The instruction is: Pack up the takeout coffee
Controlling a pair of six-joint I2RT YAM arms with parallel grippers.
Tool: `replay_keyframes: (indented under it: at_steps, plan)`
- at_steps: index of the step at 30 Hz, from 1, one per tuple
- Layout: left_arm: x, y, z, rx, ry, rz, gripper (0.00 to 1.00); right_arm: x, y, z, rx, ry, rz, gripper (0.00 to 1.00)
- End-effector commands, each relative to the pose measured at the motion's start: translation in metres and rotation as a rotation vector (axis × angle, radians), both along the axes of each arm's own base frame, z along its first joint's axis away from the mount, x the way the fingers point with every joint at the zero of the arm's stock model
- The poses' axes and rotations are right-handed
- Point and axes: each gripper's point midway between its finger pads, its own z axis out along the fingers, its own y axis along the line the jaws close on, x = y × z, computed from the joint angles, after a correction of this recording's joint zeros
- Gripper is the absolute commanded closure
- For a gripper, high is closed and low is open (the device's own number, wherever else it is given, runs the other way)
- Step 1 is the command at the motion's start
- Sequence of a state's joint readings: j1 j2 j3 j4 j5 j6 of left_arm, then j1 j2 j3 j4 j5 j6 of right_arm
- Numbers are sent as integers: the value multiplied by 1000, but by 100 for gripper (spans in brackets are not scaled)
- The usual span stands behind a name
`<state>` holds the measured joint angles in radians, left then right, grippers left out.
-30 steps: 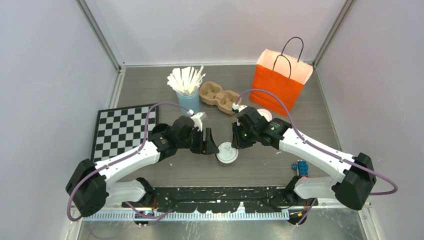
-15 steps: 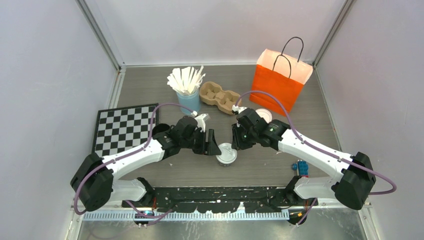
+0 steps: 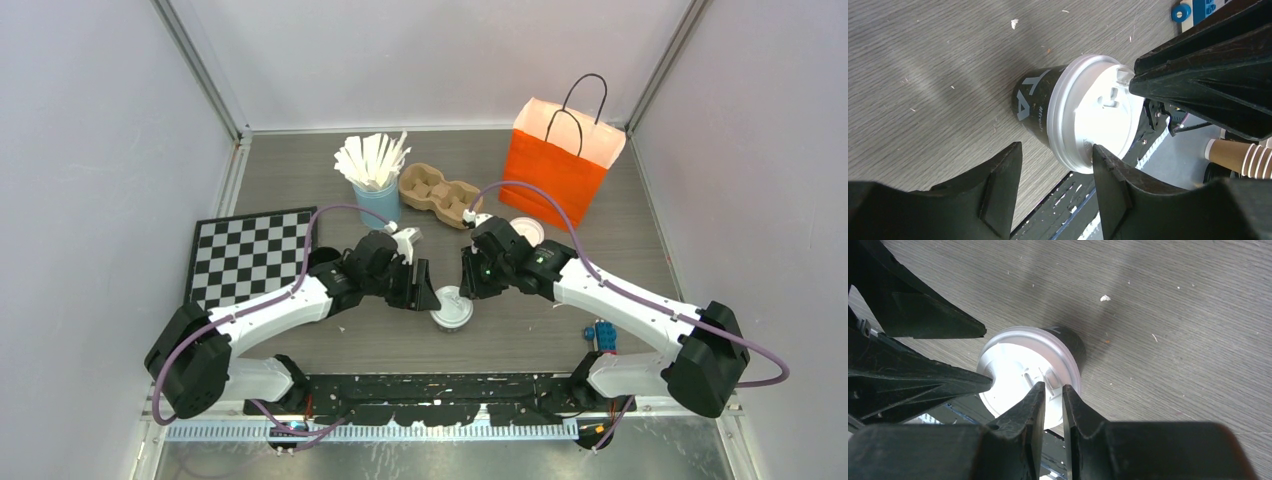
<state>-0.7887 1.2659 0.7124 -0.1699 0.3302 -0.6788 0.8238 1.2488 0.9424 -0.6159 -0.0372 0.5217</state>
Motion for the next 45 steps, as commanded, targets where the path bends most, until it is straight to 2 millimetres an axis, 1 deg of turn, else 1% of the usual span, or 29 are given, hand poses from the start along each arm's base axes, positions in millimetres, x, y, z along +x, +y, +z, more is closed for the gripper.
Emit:
replay_keyframes:
  at_steps: [1, 5, 8, 9, 11, 13, 15, 19, 22, 26, 28, 29, 33, 36, 38, 39, 41, 42, 45]
  plan:
    - [8, -1, 5, -5, -45, 2, 46, 5, 9, 7, 32, -23, -5, 74]
    - [9, -2, 4, -2, -47, -10, 46, 6, 2, 14, 5, -31, -22, 71]
    - [10, -4, 3, -12, -53, -14, 49, 9, -7, 22, -8, -63, -52, 70]
    - [9, -6, 3, -23, -52, -22, 49, 8, -7, 25, -2, -64, -55, 68]
    - [8, -10, 5, -46, -48, -32, 53, 6, -6, 30, 19, -66, -51, 65]
    - [6, -11, 3, -54, -40, -38, 56, 6, -2, 35, 44, -69, -49, 66]
    - [6, -12, 0, -50, -35, -41, 56, 0, 7, 37, 91, -45, -13, 67]
    - [7, -13, -4, -53, -35, -44, 58, 2, 18, 34, 110, -27, 1, 68]
    - [7, -13, -7, -48, -29, -44, 59, 6, 18, 28, 72, -11, -5, 69]
    - [5, -12, -11, -47, -25, -50, 61, 5, 19, 27, 75, -10, 7, 72]
    - [4, -11, -15, -47, -18, -43, 62, 4, 19, 20, 76, -6, 4, 73]
    - [2, -10, -19, -44, -5, -39, 62, 3, 17, 13, 68, 5, 2, 73]
    - [-2, -13, -22, -70, 17, -44, 63, -2, 11, -11, 36, 37, -18, 74]
    - [-2, -17, -13, -103, 18, -49, 63, -3, 6, -19, 14, 37, -26, 75]
    - [-4, -20, -5, -137, 21, -50, 62, -3, 4, -20, 10, 34, -26, 75]
    - [-4, -22, 0, -152, 23, -47, 60, -4, 3, -20, 10, 34, -26, 75]
    - [-4, -24, 11, -180, 20, -42, 50, -4, 2, -21, 10, 33, -26, 75]
    - [-3, -24, 20, -195, 9, -41, 47, -5, 2, -21, 9, 32, -24, 75]
    - [2, -22, 39, -204, -25, -41, 40, -5, 0, -21, 8, 27, -24, 75]
